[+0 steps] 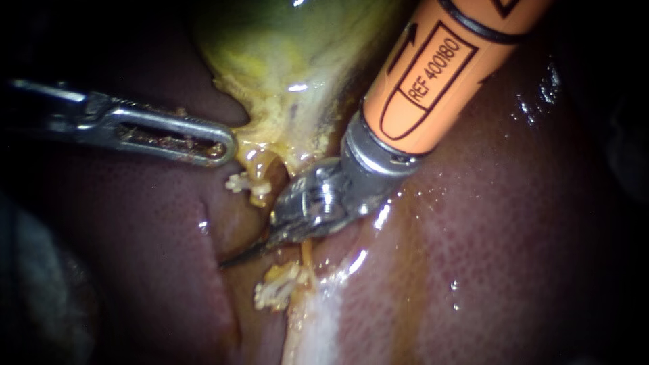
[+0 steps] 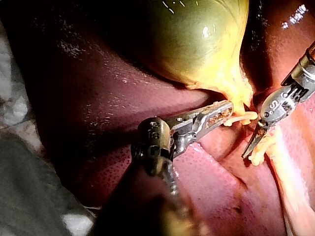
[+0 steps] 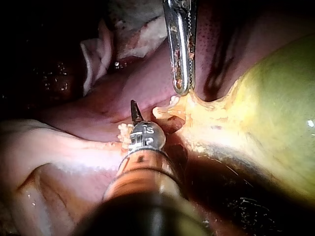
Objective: Go back from the cut left tube
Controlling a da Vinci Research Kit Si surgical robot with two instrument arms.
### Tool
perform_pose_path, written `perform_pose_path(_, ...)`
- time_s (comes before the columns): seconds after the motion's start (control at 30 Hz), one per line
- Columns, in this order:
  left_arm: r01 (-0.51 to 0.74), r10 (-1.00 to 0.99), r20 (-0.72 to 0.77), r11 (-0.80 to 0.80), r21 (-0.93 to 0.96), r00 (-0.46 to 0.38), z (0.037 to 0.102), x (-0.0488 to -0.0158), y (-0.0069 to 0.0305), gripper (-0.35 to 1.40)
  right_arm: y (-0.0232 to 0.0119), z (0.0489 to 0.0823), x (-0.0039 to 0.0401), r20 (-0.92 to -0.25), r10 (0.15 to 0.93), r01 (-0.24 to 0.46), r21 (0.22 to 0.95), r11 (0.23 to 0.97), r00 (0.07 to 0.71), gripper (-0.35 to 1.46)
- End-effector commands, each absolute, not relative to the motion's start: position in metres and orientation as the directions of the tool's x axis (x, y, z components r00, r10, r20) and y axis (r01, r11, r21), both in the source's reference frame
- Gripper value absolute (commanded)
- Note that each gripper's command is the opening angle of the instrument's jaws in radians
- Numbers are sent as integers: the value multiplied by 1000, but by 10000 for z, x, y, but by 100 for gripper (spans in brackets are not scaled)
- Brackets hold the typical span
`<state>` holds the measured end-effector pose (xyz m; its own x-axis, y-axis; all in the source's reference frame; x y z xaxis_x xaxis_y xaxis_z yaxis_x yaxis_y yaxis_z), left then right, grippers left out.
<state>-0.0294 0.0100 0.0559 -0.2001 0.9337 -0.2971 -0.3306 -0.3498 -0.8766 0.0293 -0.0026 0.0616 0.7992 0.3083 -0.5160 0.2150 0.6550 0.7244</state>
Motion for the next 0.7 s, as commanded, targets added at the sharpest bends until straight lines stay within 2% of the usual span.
perform_pose_path(0.03,-331,934,-297,-350,-876,-200,559,-294,100,-35,-26,616,293,-517,309,216,724,655,798,-35)
perform_pose_path(0.2,-330,933,-297,-350,-877,-201,560,-293,101,-35,-26,616,290,-528,340,218,736,641,778,-35)
perform_pose_path(0.23,-330,933,-297,-350,-877,-201,560,-293,101,-35,-26,617,290,-534,349,216,733,646,770,-15)
perform_pose_path(0.3,-330,933,-297,-350,-877,-201,560,-293,101,-35,-26,617,289,-516,403,175,753,635,756,63)
perform_pose_path(0.33,-330,933,-297,-350,-877,-201,560,-293,101,-35,-26,617,288,-506,431,153,762,629,747,84)
perform_pose_path(0.4,-330,933,-297,-350,-877,-201,560,-293,101,-35,-26,617,288,-498,486,120,777,618,718,111)
perform_pose_path(0.5,-330,933,-297,-350,-877,-201,560,-293,100,-35,-26,617,288,-484,552,60,786,615,679,123)
perform_pose_path(0.7,-330,933,-297,-350,-877,-201,560,-293,100,-35,-25,618,285,-461,581,28,799,601,671,131)
